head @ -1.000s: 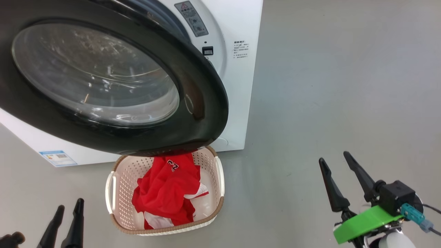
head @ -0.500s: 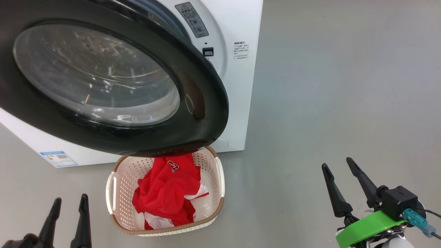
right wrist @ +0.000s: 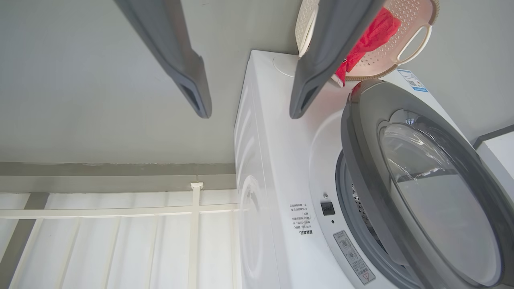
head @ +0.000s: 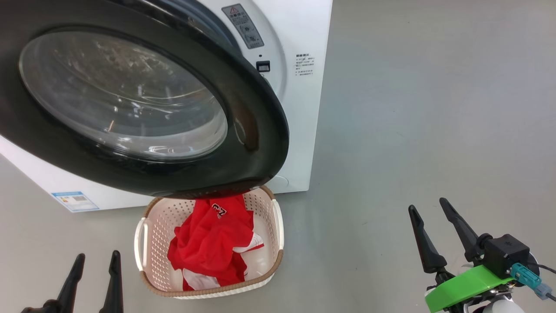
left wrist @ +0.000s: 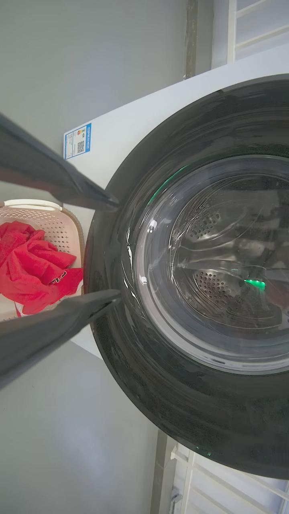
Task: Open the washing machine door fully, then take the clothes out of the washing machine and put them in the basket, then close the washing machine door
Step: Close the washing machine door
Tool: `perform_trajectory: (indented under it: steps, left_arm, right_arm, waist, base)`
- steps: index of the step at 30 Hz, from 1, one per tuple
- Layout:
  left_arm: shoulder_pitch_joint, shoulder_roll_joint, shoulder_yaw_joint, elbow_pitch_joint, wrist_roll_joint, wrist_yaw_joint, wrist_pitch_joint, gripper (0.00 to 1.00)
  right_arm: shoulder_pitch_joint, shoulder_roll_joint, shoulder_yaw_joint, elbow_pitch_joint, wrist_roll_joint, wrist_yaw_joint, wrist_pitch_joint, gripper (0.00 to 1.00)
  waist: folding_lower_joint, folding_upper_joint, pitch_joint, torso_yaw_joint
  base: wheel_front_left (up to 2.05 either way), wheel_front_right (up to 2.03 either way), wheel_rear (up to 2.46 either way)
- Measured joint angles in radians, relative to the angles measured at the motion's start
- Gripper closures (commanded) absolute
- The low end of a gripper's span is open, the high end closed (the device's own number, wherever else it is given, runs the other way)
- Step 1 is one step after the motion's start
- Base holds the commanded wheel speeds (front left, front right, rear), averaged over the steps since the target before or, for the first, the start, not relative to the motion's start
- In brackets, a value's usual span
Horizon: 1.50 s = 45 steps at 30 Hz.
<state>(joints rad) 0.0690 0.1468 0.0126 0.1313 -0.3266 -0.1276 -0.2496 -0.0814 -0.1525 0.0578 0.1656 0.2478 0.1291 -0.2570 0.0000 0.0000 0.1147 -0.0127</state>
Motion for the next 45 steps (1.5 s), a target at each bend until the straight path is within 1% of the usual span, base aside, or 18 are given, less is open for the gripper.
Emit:
perform_trajectory:
  steps: [11,38,39,40,41,42,45]
  left_arm:
    - [0.004,-0.004,-0.001,0.002,0.0,0.0,0.0,0.0]
    - [0.005,-0.004,-0.01,0.0,0.0,0.0,0.0,0.0]
    - [0.005,-0.004,-0.012,0.0,0.0,0.0,0.0,0.0]
    - [0.005,-0.004,-0.013,0.0,0.0,0.0,0.0,0.0]
    - [0.005,-0.005,-0.014,0.0,0.0,0.0,0.0,0.0]
    - [0.005,-0.007,-0.015,0.0,0.0,0.0,0.0,0.0]
    - [0.005,-0.017,-0.015,-0.003,0.0,0.0,0.0,0.0]
  right_arm:
    - [0.023,0.005,-0.007,-0.002,0.0,0.0,0.0,0.0]
    - [0.023,0.007,-0.004,-0.004,0.0,0.0,0.0,0.0]
    - [0.023,0.007,0.0,-0.004,0.0,0.0,0.0,0.14]
    - [0.023,0.007,0.003,-0.004,0.001,0.0,0.0,0.53]
    - [0.023,0.007,0.007,-0.003,0.001,0.0,0.0,0.69]
    - [0.023,0.007,0.014,-0.003,0.002,0.0,0.0,1.0]
    - [0.017,0.008,0.038,-0.002,0.009,0.0,0.0,1.0]
  waist:
    - [0.0,0.0,-0.01,0.001]
    - [0.0,0.0,-0.019,0.01]
    - [0.0,0.0,-0.019,0.013]
    - [0.0,0.0,-0.02,0.016]
    - [0.0,0.0,-0.02,0.02]
    - [0.0,0.0,-0.021,0.024]
    - [0.0,0.0,-0.022,0.04]
  base:
    - [0.0,0.0,0.0]
    - [0.0,0.0,0.0]
    - [0.0,0.0,0.0]
    - [0.0,0.0,0.0]
    - [0.0,0.0,0.0]
    - [0.0,0.0,0.0]
    - [0.0,0.0,0.0]
